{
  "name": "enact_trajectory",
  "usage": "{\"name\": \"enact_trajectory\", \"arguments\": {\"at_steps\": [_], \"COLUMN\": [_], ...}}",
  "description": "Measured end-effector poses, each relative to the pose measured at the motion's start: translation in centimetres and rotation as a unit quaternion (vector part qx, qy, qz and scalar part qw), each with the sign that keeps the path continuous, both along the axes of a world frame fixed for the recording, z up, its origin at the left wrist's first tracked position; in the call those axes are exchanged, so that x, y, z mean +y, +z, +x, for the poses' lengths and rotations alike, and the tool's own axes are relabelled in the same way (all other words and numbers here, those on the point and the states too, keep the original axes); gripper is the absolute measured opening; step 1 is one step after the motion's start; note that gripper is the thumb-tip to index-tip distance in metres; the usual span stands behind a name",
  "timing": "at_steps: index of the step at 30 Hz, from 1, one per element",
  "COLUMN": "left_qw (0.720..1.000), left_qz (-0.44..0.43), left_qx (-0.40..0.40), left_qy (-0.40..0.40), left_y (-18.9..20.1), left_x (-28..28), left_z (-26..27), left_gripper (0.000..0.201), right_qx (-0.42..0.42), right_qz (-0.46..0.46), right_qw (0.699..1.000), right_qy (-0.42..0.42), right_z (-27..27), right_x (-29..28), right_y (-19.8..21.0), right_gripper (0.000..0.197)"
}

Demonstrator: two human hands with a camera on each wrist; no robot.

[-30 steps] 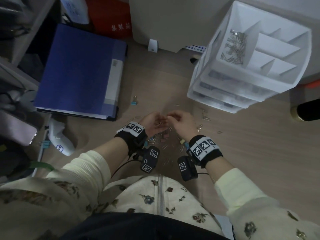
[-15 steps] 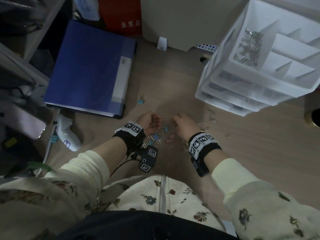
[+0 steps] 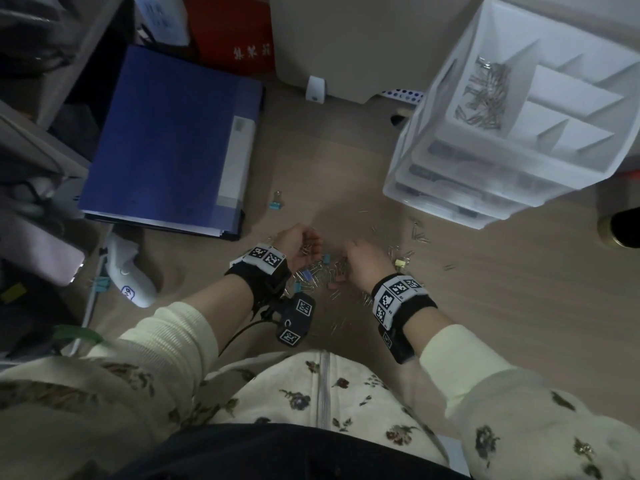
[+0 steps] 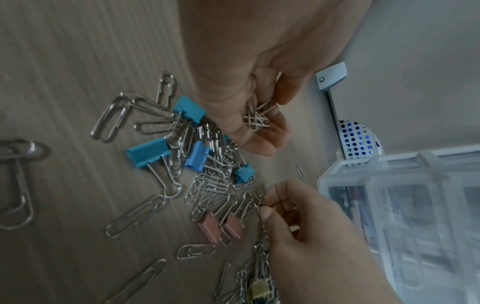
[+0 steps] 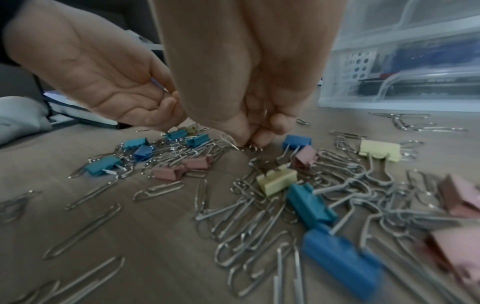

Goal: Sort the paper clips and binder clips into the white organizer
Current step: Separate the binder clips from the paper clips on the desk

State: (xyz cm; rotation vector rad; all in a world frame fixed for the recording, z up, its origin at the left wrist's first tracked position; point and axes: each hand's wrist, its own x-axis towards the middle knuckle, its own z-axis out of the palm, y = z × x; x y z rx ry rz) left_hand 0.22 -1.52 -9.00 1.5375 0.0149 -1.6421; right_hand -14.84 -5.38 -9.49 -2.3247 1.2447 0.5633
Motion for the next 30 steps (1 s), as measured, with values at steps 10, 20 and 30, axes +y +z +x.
{"name": "enact_trajectory", "arguments": {"at_steps": [10, 20, 30], "left_qw": [1.000, 0.996, 0.998], "left_qz": [-0.013, -0.040, 0.034], "left_qx": [0.008, 0.073, 0.053], "left_qy": [0.000, -0.042, -0.003], "left_y": [0.5, 1.4, 0.7], "left_x": [-0.1, -0.3, -0.9], "left_z": [-1.2, -2.7, -1.7], "left_gripper": [0.020, 0.025, 0.032], "right_qx": [-0.174, -0.279, -0.104], "right_qz": [0.016, 0.003, -0.042], "right_qw": [0.972, 0.955, 0.982], "right_qy": [-0.154, -0.097, -0.151], "right_z": [-0.8, 0.6, -1.0], "right_x": [0.1, 0.4, -6.6], "right_y": [2.9, 3.8, 1.3], "right_gripper": [0.017, 0.020, 0.035]}}
